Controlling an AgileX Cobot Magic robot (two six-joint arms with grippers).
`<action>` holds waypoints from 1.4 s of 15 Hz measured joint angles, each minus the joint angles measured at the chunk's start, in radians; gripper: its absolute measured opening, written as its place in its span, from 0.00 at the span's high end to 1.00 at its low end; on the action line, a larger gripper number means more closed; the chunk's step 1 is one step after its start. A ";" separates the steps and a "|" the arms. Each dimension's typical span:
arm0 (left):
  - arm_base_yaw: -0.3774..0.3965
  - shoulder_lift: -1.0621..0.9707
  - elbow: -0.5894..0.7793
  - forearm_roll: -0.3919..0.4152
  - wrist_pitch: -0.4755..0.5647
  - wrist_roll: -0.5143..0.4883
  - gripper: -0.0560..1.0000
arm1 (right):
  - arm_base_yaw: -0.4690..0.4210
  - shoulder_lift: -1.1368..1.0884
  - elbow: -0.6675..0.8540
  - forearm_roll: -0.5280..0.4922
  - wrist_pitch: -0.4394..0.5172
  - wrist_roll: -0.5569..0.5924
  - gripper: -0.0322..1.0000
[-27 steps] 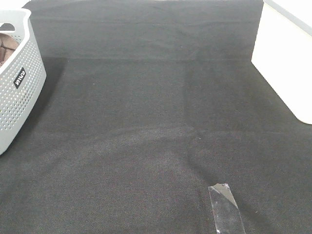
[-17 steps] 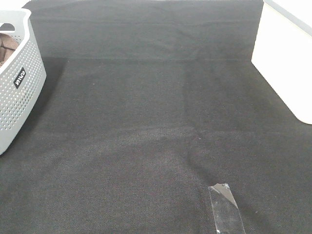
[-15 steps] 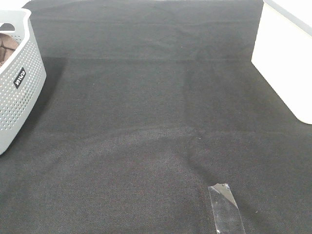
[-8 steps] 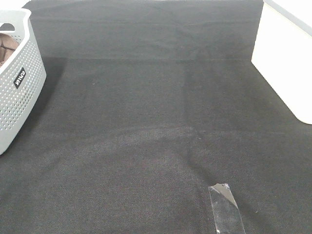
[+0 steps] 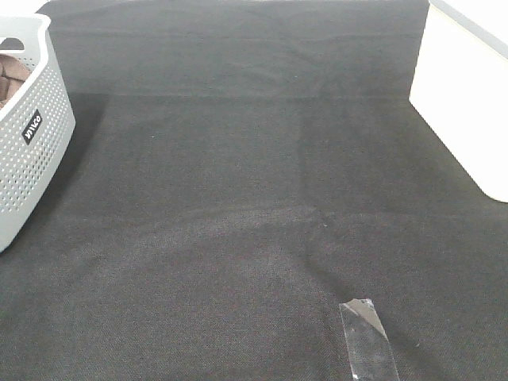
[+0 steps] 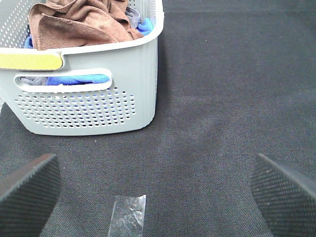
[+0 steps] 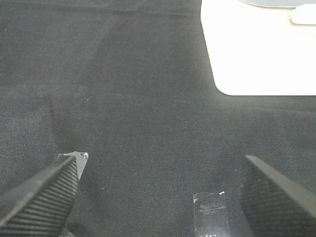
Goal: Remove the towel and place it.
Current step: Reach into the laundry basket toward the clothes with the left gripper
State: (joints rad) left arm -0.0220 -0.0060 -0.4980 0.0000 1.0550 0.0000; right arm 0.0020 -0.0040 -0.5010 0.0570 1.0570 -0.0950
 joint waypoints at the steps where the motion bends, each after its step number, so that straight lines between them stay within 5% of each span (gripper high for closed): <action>1: 0.000 0.000 0.000 0.000 0.000 0.000 0.01 | 0.000 0.000 0.000 0.000 0.000 0.000 0.17; 21: 0.000 0.000 0.000 0.000 0.000 0.000 0.01 | 0.000 0.000 0.000 0.000 0.000 0.000 0.17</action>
State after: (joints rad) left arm -0.0220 -0.0060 -0.4980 0.0000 1.0550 0.0000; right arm 0.0020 -0.0040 -0.5010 0.0570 1.0570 -0.0950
